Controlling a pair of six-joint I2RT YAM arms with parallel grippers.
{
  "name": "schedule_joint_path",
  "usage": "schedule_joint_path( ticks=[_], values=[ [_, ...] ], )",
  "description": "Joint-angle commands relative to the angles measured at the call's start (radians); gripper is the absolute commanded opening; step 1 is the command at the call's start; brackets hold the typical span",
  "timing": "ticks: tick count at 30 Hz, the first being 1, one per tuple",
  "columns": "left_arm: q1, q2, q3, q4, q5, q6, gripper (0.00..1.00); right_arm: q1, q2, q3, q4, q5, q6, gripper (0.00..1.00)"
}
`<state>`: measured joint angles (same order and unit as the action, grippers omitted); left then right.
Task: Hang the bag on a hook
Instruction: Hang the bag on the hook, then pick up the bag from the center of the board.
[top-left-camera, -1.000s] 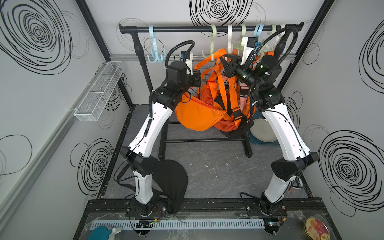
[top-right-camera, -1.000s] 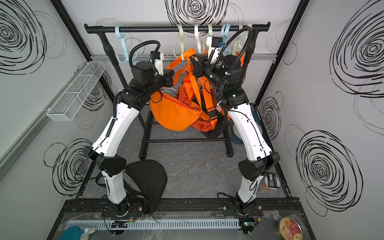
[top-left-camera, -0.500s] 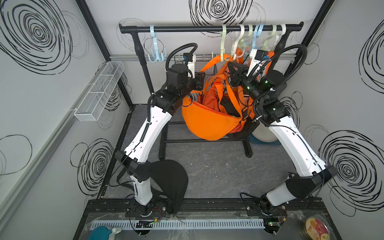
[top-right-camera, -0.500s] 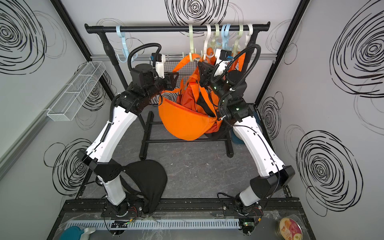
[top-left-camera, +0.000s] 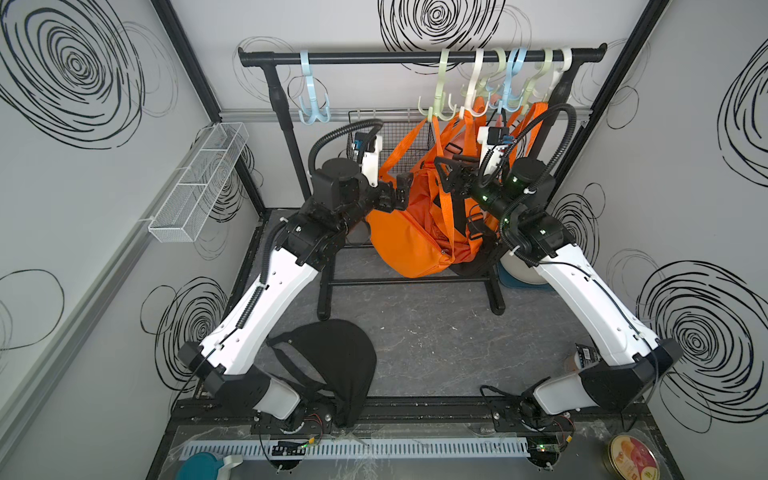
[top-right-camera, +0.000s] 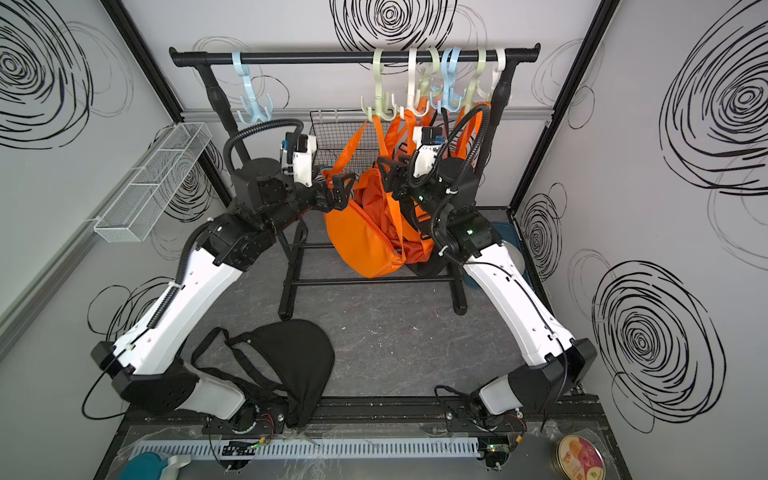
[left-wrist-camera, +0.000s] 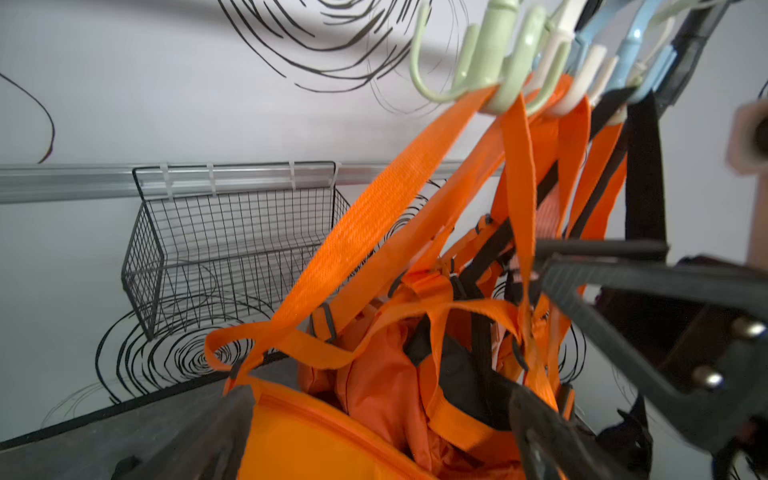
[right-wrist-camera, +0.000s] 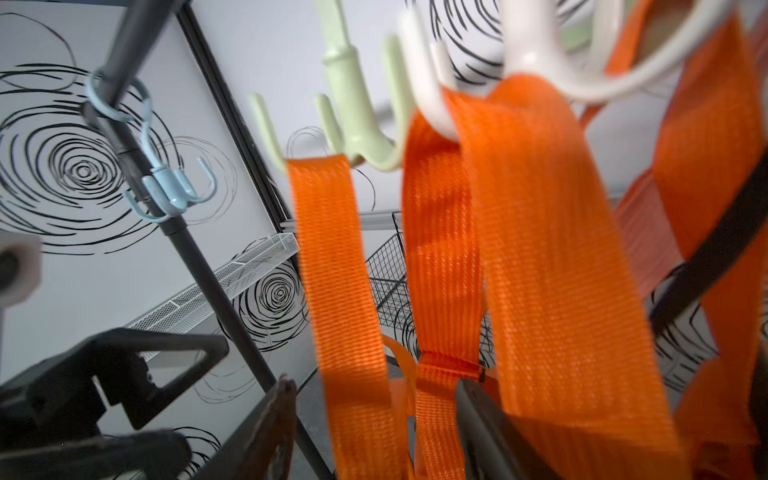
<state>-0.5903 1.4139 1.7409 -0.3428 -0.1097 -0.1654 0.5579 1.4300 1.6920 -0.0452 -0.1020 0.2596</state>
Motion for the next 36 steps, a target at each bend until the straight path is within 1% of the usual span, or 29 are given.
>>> schedule_joint_path(
  ticks=[1, 4, 5, 7, 8, 10, 11, 13, 15, 17, 18, 19, 21, 22, 23, 24, 26, 28, 31, 33, 36],
  values=[
    [0.007, -0.18, -0.212, 0.212, -0.098, 0.059, 0.99, 0.072, -0.1, -0.033, 0.043, 0.104, -0.162, 0.73],
    [0.059, -0.337, -0.439, 0.32, -0.156, 0.054, 0.99, 0.124, -0.147, -0.106, 0.054, 0.131, -0.234, 0.81],
    [0.091, -0.387, -0.505, 0.335, -0.159, 0.039, 0.99, 0.148, -0.158, -0.135, 0.054, 0.147, -0.257, 0.83],
    [0.148, -0.484, -0.635, 0.368, -0.196, 0.006, 0.99, 0.195, -0.173, -0.182, 0.049, 0.129, -0.296, 0.84],
    [0.177, -0.538, -0.707, 0.399, -0.233, -0.018, 0.99, 0.222, -0.172, -0.201, 0.033, 0.101, -0.315, 0.84],
    [0.217, -0.642, -0.829, 0.451, -0.319, -0.064, 0.99, 0.274, -0.161, -0.246, -0.006, -0.009, -0.343, 0.84],
    [0.234, -0.693, -0.88, 0.469, -0.365, -0.081, 0.99, 0.309, -0.149, -0.292, -0.003, -0.067, -0.344, 0.84],
    [0.259, -0.778, -0.958, 0.487, -0.456, -0.101, 0.99, 0.371, -0.105, -0.376, -0.009, -0.186, -0.357, 0.83],
    [0.273, -0.855, -1.025, 0.511, -0.543, -0.107, 0.99, 0.448, -0.036, -0.455, -0.011, -0.24, -0.383, 0.8],
    [0.275, -0.912, -1.079, 0.544, -0.617, -0.105, 0.99, 0.499, 0.05, -0.503, -0.008, -0.311, -0.396, 0.74],
    [0.277, -0.937, -1.104, 0.567, -0.651, -0.108, 0.99, 0.529, 0.102, -0.513, -0.005, -0.325, -0.4, 0.72],
    [0.279, -0.956, -1.122, 0.583, -0.671, -0.108, 0.99, 0.555, 0.146, -0.511, -0.013, -0.341, -0.41, 0.71],
    [0.295, -0.979, -1.144, 0.599, -0.686, -0.114, 0.99, 0.605, 0.252, -0.462, -0.089, -0.385, -0.455, 0.65],
    [0.304, -0.984, -1.147, 0.598, -0.687, -0.119, 0.99, 0.617, 0.289, -0.436, -0.125, -0.382, -0.437, 0.65],
    [0.316, -0.984, -1.153, 0.596, -0.685, -0.126, 0.99, 0.627, 0.33, -0.415, -0.158, -0.406, -0.436, 0.65],
    [0.323, -0.984, -1.157, 0.589, -0.683, -0.138, 0.99, 0.632, 0.359, -0.408, -0.171, -0.43, -0.451, 0.65],
    [0.347, -0.981, -1.165, 0.577, -0.656, -0.169, 0.99, 0.662, 0.4, -0.407, -0.162, -0.433, -0.453, 0.65],
    [0.384, -0.975, -1.17, 0.572, -0.618, -0.211, 0.99, 0.69, 0.429, -0.408, -0.137, -0.469, -0.447, 0.65],
    [0.44, -0.963, -1.166, 0.566, -0.59, -0.245, 0.99, 0.732, 0.464, -0.388, -0.142, -0.443, -0.428, 0.66],
    [0.453, -0.962, -1.164, 0.557, -0.592, -0.254, 0.99, 0.744, 0.475, -0.391, -0.113, -0.475, -0.398, 0.67],
    [0.455, -0.967, -1.166, 0.553, -0.599, -0.248, 0.99, 0.785, 0.489, -0.378, -0.096, -0.449, -0.393, 0.68]
  ],
)
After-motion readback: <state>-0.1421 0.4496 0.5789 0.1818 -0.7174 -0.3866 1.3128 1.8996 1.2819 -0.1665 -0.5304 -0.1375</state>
